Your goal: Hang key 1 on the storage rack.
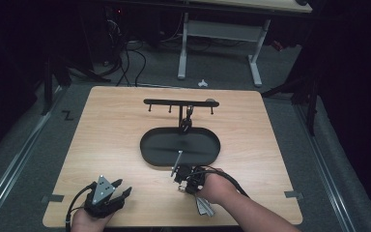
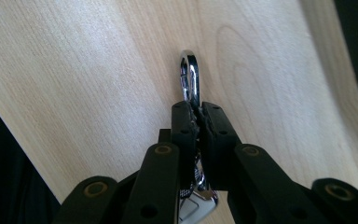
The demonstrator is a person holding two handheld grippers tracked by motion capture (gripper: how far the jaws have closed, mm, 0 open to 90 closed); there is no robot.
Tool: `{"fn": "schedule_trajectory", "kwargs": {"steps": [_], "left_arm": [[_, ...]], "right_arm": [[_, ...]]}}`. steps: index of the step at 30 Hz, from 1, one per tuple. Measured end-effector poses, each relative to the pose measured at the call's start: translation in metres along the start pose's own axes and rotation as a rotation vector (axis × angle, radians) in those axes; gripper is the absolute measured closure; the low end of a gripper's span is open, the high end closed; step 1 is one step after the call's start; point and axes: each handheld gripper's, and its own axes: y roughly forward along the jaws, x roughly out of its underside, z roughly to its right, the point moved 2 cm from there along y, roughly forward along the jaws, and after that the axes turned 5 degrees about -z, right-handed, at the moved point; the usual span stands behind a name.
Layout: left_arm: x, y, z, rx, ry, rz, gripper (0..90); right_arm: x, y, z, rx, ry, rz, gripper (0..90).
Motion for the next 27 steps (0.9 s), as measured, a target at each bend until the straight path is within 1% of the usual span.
{"fn": "schedule_trajectory", "kwargs": {"steps": [2, 5, 8, 11, 12, 13, 16, 17, 22, 27], "left_arm": [[0.000, 0.000, 0.000, 0.002, 0.002, -0.003, 53.7], [0.000, 0.001, 0.000, 0.003, 0.003, -0.004, 53.5], [0.000, 0.001, 0.001, 0.002, 0.010, -0.007, 53.2], [0.000, 0.002, 0.002, 0.003, 0.012, -0.008, 53.1], [0.000, 0.002, 0.002, 0.003, 0.012, -0.008, 53.0], [0.000, 0.002, 0.002, 0.004, 0.014, -0.010, 53.0], [0.000, 0.002, 0.002, 0.004, 0.014, -0.009, 53.0], [0.000, 0.002, 0.002, 0.005, 0.016, -0.013, 52.9], [0.001, 0.001, 0.003, 0.006, 0.021, -0.015, 52.8], [0.000, 0.002, 0.004, 0.008, 0.018, -0.009, 52.8]], "right_arm": [[0.003, -0.005, 0.004, -0.020, 0.020, 0.014, 84.7], [0.010, -0.016, 0.011, -0.017, 0.056, 0.032, 84.7], [0.017, -0.027, 0.017, -0.035, 0.094, 0.063, 84.7], [0.023, -0.036, 0.021, -0.024, 0.105, 0.083, 84.6], [0.023, -0.036, 0.021, -0.024, 0.105, 0.083, 84.6], [0.025, -0.041, 0.023, -0.025, 0.121, 0.088, 84.6], [0.030, -0.051, 0.026, -0.015, 0.128, 0.102, 84.6], [0.032, -0.055, 0.027, -0.019, 0.131, 0.111, 84.7], [0.042, -0.074, 0.034, -0.014, 0.162, 0.141, 84.7], [0.051, -0.088, 0.040, 0.004, 0.191, 0.166, 84.7]]}}
